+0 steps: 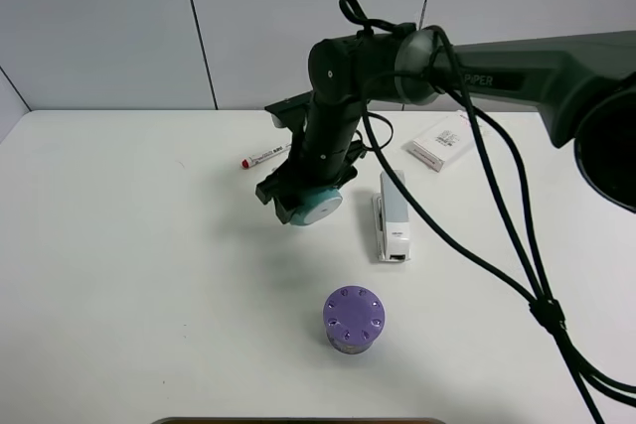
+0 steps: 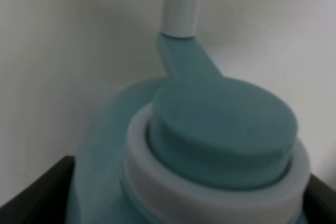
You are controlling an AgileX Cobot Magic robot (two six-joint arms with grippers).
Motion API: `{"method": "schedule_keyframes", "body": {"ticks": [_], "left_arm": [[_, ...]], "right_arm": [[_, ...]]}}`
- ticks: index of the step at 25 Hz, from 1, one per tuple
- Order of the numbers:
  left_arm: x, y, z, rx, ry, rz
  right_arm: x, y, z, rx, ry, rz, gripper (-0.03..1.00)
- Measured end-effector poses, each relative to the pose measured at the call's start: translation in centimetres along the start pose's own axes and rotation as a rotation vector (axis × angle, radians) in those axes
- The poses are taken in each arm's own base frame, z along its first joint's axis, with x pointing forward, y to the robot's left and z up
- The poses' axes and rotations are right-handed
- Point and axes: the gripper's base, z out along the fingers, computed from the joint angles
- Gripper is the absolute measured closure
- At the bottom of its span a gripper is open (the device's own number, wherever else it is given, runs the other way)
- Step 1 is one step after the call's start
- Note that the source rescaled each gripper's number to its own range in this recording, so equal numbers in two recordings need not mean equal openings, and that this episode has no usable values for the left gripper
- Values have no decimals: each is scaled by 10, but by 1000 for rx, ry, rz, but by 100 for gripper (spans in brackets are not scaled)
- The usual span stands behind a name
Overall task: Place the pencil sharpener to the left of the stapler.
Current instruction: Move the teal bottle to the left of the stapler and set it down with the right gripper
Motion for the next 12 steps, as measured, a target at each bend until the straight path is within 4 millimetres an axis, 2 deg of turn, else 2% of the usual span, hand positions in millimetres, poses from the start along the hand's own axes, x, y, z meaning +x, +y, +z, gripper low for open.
{"method": "schedule_keyframes", "body": {"ticks": [12], "left_arm": [[0,0,0,0,0,0]], "right_arm": [[-1,-7,42,18,52,8,97]]}}
